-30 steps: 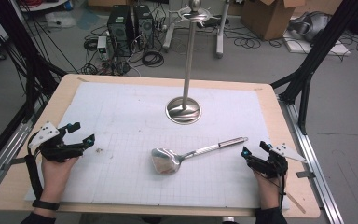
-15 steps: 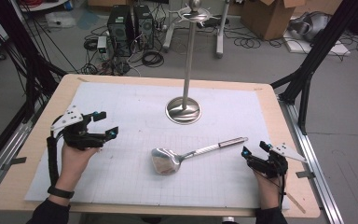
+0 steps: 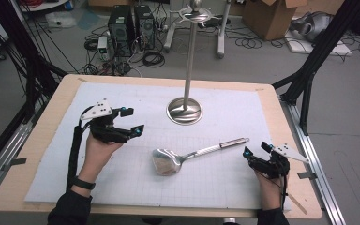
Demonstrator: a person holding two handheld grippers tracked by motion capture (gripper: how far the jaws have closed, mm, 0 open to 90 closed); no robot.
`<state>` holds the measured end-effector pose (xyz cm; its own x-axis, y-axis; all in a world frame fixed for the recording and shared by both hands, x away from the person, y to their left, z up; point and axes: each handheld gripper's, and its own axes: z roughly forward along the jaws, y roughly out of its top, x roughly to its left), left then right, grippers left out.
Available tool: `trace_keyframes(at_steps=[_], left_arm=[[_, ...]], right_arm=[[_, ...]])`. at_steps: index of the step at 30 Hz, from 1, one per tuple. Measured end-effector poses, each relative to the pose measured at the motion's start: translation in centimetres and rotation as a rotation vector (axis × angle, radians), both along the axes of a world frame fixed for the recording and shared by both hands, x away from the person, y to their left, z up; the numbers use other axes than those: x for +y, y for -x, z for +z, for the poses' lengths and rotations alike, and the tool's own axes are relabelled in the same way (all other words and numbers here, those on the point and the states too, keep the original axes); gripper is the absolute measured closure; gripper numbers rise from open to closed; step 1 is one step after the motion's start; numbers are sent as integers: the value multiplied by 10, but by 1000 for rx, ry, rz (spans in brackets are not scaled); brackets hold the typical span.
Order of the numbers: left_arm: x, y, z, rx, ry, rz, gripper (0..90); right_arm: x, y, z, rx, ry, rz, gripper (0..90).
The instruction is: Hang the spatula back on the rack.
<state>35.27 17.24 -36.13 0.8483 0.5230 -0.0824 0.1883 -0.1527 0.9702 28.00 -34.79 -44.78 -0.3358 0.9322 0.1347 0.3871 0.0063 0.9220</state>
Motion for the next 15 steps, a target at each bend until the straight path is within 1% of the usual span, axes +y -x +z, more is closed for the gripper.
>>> trace_keyframes(at_steps=[2,5,8,13,15], left_arm=[[-8,-3,0,4,-7,-19,180],[-20,-7,0,8,-33,-41,179],[-33,-12,0,13,-48,-63,180],[-57,-19,-3,29,-80,-106,180],[-67,-21,-5,35,-100,-124,180]], right_arm=[[0,0,0,1,-1,0,196],[0,0,0,-2,0,3,196],[0,0,0,0,-3,2,196],[0,0,0,1,-3,2,196],[-1,0,0,0,-3,2,196]])
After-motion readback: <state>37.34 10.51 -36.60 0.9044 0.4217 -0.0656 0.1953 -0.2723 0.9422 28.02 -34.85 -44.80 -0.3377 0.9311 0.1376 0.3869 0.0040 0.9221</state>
